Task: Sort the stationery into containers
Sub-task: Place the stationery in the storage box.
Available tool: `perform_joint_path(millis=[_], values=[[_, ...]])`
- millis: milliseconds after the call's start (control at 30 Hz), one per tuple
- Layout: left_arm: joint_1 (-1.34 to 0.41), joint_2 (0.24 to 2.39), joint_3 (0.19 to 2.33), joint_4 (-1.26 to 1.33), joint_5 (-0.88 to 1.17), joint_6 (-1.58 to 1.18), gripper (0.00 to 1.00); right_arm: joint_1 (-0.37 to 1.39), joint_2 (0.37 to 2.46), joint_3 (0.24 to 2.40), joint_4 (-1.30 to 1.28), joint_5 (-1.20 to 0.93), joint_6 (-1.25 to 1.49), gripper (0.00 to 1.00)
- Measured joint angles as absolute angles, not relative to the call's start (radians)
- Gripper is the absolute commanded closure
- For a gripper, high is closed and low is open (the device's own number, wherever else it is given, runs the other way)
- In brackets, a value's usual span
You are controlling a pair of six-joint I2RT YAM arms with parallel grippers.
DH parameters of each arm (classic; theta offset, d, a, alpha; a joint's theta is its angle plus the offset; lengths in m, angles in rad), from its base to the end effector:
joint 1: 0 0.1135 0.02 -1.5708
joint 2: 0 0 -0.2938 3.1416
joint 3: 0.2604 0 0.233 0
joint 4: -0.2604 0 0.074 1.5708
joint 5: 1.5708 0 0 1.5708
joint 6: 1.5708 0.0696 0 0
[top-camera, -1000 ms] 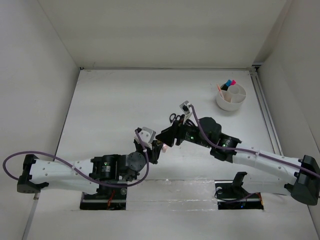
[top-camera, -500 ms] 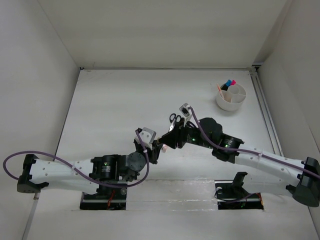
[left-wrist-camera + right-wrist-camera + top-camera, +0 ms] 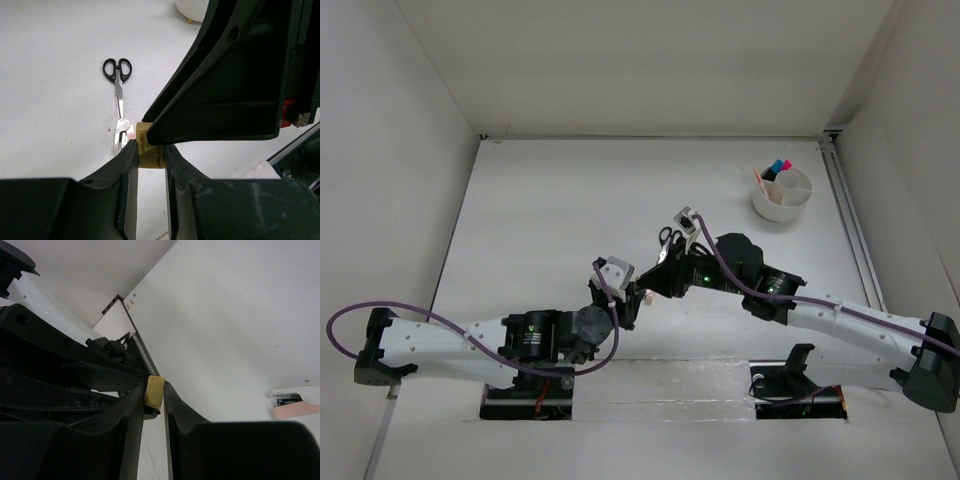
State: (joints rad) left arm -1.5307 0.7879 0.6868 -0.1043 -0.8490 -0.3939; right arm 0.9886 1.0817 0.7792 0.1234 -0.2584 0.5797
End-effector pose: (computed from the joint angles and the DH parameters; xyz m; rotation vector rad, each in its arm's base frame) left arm 0.0586 -0.1581 0.3343 0.3760 1.7120 -0.6726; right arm 0.1247 0.2218 0.3379 -0.6010 1.8600 1.3250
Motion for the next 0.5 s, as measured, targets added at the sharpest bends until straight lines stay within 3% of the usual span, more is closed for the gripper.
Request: perform_joint_path(millis=[33, 67, 167, 267, 433, 500], values=[[-1.531, 0.788, 0.687, -0.104, -0.85, -0.394, 1.0, 0.988, 1.082, 0.779, 0.123, -0.259, 0.579, 0.71], [-1.531, 0.788, 0.687, -0.104, -0.852, -0.394, 1.0, 0.988, 1.082, 0.779, 0.124, -0.259, 0.579, 0.55], [-1.535, 0.788, 0.687, -0.11, -0.854, -0.393, 1.0, 0.986, 1.082, 0.779, 0.126, -0.26, 0.576, 0.53], [-1.537, 0.789, 0.687, -0.112, -0.856, -0.393, 1.0, 0.987, 1.082, 0.779, 0.13, -0.27, 0.575, 0.6], [-1.537, 0.793, 0.687, -0.113, -0.862, -0.395, 1.0, 0.989, 1.081, 0.78, 0.125, -0.27, 0.569, 0.82], [-1.538, 0.793, 0.687, -0.113, -0.866, -0.396, 1.0, 0.989, 1.081, 0.78, 0.123, -0.266, 0.567, 0.83]])
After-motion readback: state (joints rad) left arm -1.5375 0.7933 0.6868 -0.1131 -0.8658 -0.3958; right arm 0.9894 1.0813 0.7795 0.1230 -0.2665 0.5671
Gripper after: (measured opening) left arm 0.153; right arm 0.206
